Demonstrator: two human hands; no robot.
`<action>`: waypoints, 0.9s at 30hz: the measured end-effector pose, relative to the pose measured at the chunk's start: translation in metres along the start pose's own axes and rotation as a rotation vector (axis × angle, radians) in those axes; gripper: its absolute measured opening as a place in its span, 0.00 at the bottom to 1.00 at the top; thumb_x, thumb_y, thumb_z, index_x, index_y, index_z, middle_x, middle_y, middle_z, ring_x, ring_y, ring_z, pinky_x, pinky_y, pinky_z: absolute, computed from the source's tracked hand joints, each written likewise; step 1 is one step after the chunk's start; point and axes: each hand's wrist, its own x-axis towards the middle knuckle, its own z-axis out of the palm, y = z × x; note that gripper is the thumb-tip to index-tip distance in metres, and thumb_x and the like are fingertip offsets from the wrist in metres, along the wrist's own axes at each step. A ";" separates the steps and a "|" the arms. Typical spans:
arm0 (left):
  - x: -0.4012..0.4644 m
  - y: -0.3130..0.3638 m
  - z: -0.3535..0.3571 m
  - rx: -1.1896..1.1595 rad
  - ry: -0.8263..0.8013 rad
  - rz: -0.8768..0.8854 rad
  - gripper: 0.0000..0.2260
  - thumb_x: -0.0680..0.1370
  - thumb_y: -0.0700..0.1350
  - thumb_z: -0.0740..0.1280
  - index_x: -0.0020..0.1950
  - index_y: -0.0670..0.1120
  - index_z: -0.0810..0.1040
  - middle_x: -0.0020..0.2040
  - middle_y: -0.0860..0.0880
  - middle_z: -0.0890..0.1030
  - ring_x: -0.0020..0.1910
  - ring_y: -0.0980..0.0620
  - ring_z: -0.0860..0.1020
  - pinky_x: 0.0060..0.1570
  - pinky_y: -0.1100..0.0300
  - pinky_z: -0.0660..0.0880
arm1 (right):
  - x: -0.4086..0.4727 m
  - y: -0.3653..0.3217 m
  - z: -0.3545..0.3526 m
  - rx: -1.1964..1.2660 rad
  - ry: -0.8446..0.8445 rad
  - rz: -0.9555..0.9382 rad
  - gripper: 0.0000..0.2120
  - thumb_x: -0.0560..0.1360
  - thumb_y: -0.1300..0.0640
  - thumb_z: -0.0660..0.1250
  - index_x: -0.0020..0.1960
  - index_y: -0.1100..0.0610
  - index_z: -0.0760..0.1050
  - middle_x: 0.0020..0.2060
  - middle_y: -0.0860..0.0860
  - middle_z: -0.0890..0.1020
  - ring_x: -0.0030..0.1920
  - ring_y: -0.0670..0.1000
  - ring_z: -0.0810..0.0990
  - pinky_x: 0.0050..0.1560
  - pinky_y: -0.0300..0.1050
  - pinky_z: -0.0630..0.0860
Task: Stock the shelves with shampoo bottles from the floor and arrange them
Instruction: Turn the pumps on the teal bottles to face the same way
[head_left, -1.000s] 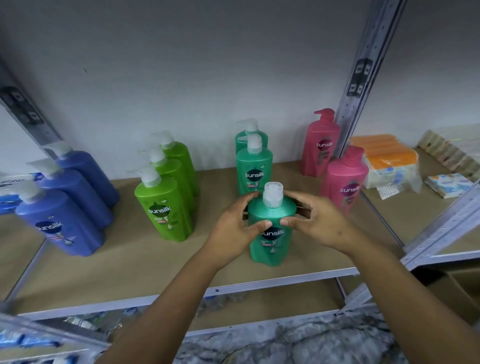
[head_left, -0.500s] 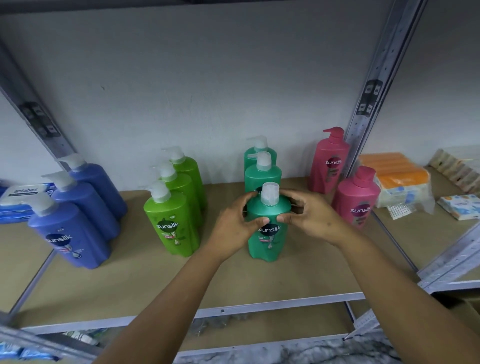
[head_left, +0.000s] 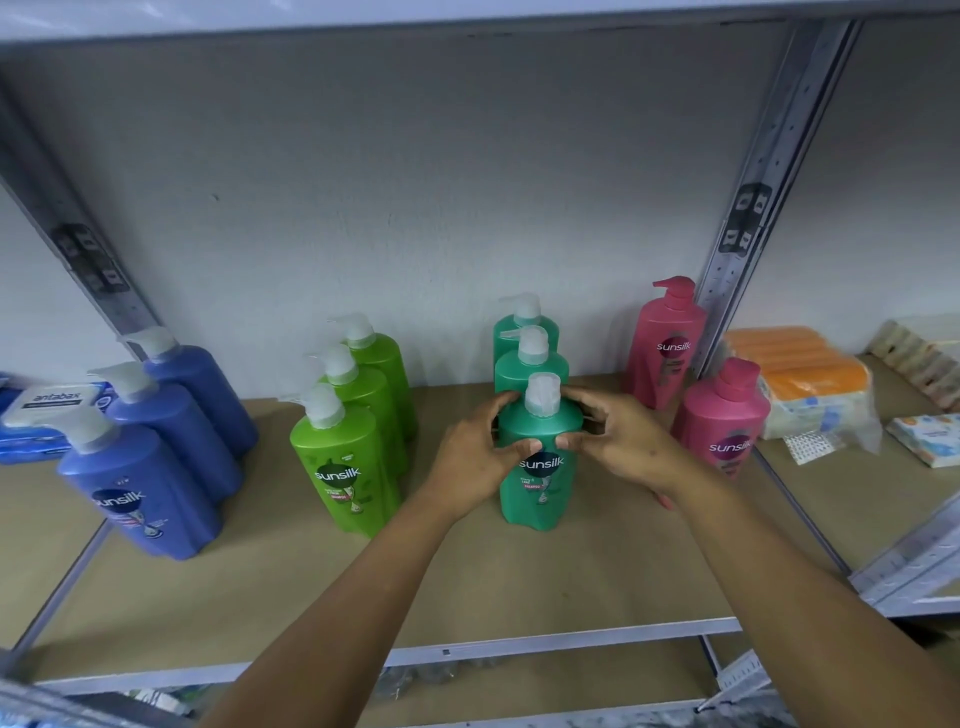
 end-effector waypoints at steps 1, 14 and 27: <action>0.001 -0.001 0.000 -0.006 0.005 0.003 0.29 0.69 0.55 0.73 0.68 0.52 0.71 0.61 0.53 0.80 0.58 0.55 0.79 0.60 0.52 0.76 | 0.001 0.001 0.000 -0.006 0.004 -0.001 0.27 0.71 0.66 0.72 0.60 0.40 0.71 0.58 0.40 0.78 0.61 0.42 0.76 0.63 0.40 0.71; 0.004 -0.005 0.001 0.014 0.013 0.026 0.27 0.71 0.54 0.72 0.68 0.52 0.70 0.62 0.52 0.78 0.59 0.55 0.77 0.61 0.53 0.75 | 0.004 -0.001 -0.004 -0.026 0.007 -0.010 0.25 0.70 0.64 0.74 0.62 0.47 0.74 0.58 0.41 0.78 0.59 0.38 0.76 0.58 0.29 0.71; 0.003 0.026 0.002 0.214 0.320 0.194 0.25 0.67 0.67 0.63 0.48 0.47 0.76 0.46 0.53 0.77 0.45 0.55 0.76 0.46 0.56 0.75 | 0.020 -0.022 -0.010 0.088 -0.003 -0.038 0.19 0.75 0.72 0.63 0.62 0.57 0.75 0.58 0.54 0.81 0.58 0.46 0.79 0.60 0.37 0.74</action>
